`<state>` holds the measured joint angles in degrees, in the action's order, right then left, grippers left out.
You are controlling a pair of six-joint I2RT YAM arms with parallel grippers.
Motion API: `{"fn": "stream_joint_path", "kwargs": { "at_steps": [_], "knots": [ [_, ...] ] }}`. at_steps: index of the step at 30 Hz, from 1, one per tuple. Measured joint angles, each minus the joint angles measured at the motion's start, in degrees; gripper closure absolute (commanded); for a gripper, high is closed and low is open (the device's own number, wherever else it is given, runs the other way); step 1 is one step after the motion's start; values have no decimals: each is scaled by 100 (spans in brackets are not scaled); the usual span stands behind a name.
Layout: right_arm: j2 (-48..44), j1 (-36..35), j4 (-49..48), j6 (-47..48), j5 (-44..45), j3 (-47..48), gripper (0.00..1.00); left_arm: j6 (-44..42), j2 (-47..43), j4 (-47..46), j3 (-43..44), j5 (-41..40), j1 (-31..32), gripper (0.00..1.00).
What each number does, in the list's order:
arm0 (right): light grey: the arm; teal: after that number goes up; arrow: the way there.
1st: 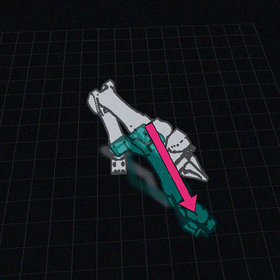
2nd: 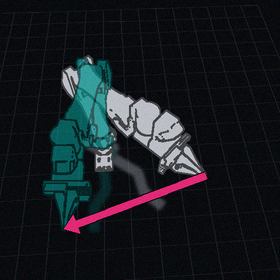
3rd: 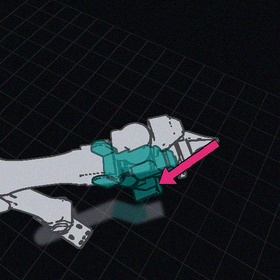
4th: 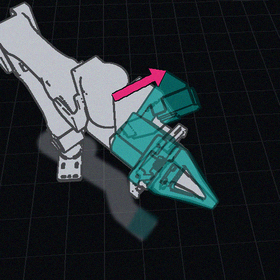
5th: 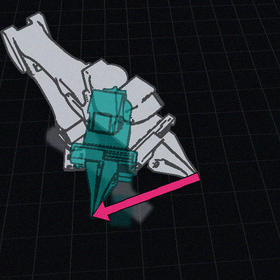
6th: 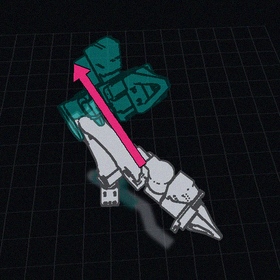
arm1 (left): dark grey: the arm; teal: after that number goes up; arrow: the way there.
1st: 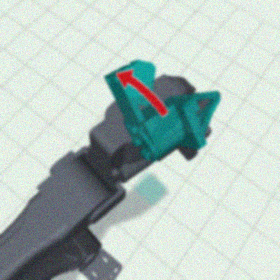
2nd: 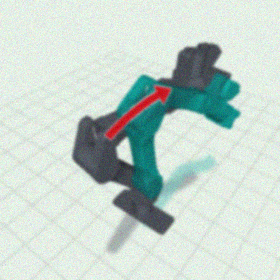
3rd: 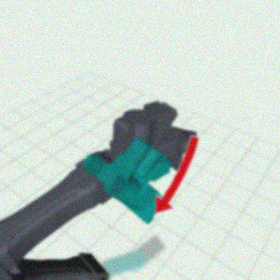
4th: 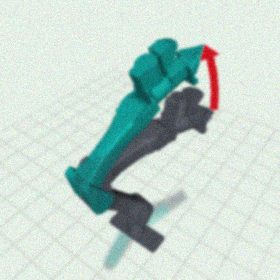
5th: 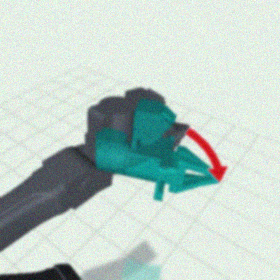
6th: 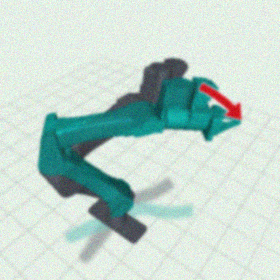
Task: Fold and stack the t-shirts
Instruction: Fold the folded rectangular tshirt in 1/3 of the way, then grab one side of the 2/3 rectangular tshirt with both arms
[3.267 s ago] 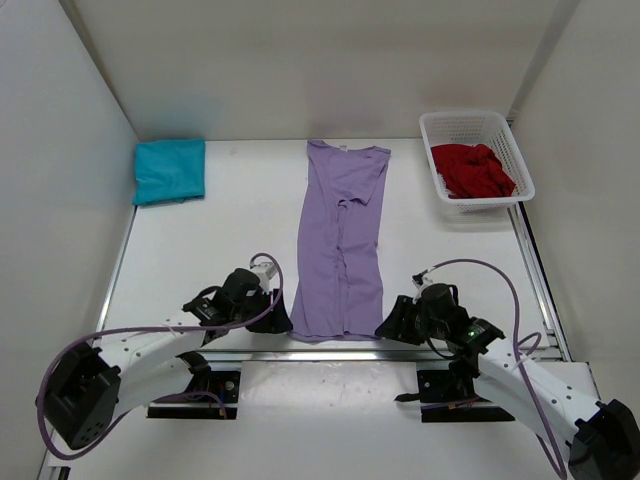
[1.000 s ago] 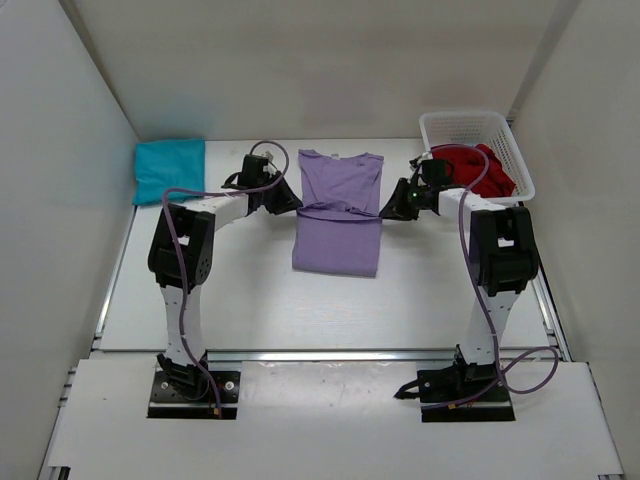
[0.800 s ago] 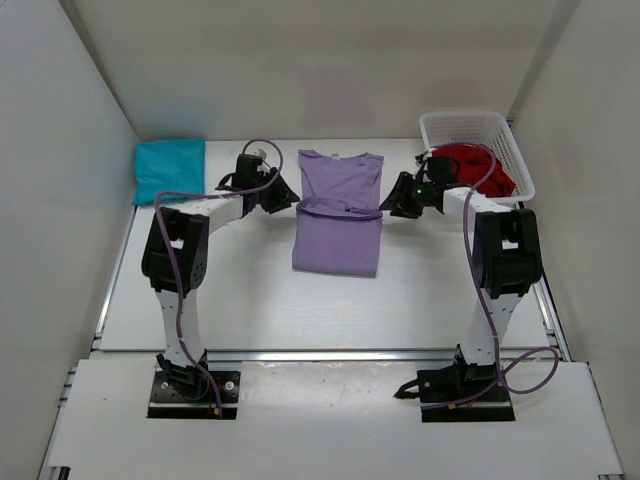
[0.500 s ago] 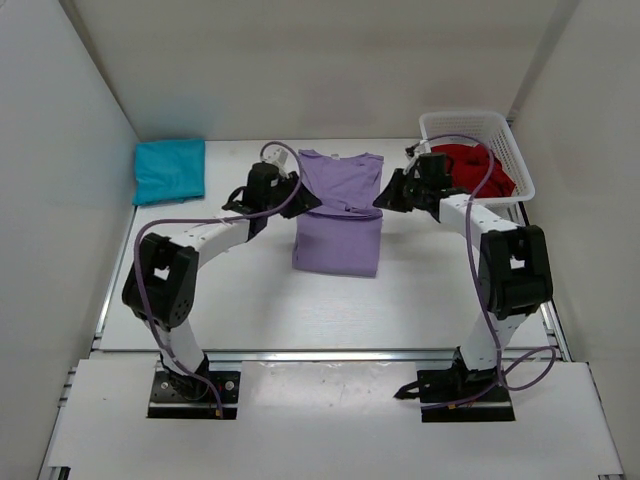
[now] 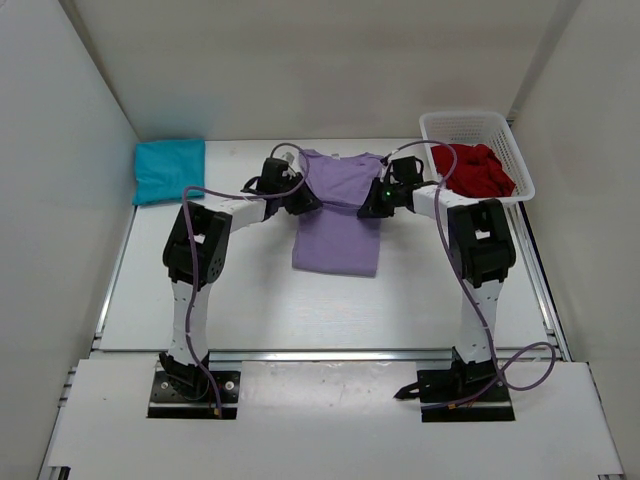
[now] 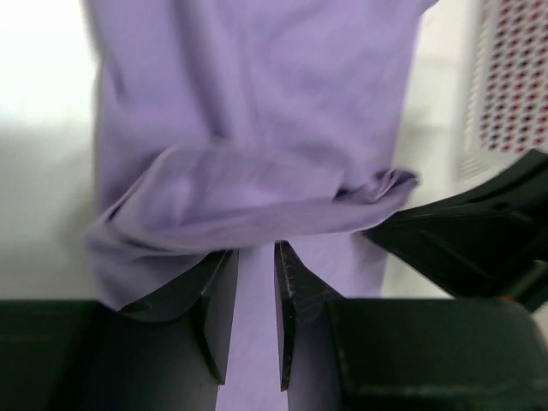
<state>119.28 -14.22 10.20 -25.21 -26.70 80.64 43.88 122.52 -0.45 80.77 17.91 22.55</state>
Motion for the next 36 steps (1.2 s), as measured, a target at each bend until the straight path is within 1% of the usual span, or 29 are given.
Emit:
{"fn": "stream_joint_path", "kwargs": {
  "at_steps": [3,7,8,10,12,13,16,18,22,23,25,26,27,29,31,33,36],
  "knots": [
    [249,129,20,-7,31,332,100,7,212,15,520,4,-35,62],
    [570,295,125,-2,76,894,100,66,503,11,1016,9,-122,63],
    [599,310,144,0,90,988,100,127,514,-57,979,68,-160,62],
    [562,343,164,2,151,1019,100,236,387,-310,595,120,-251,62],
    [345,321,92,-2,256,804,100,350,-26,-540,-245,111,-319,62],
    [149,297,7,-33,293,560,100,385,-297,-610,-713,83,-356,63],
    [-855,173,-400,-256,328,-713,95,549,-1390,-811,-2192,-48,-350,66],
    [-1576,59,-675,-426,332,-1510,94,621,-2192,-999,-3038,-87,-313,72],
    [-2699,-166,-1384,-739,308,-2774,92,535,-3534,-1119,-4135,-302,-177,70],
    [-2957,-216,-1550,-804,289,-3112,91,457,-3781,-1119,-4308,-400,-122,68],
    [-3373,-271,-1727,-911,258,-3705,87,286,-4146,-1134,-4588,-531,-24,62],
    [-3550,-302,-1792,-942,264,-3982,86,192,-4282,-1152,-4725,-555,26,60],
    [-3700,-319,-1834,-953,267,-4223,83,101,-4376,-1196,-4859,-599,63,58],
    [-4081,-393,-1862,-968,302,-4760,77,-50,-4444,-1331,-5176,-614,96,56],
    [-4413,-481,-1860,-957,317,-5158,74,-114,-4385,-1445,-5493,-610,28,55],
    [-4634,-520,-1888,-929,310,-5405,73,-155,-4273,-1576,-5702,-581,-72,55],
    [-4774,-468,-2013,-901,254,-5648,74,-225,-4094,-1799,-5751,-595,-98,55]
  ]
}}
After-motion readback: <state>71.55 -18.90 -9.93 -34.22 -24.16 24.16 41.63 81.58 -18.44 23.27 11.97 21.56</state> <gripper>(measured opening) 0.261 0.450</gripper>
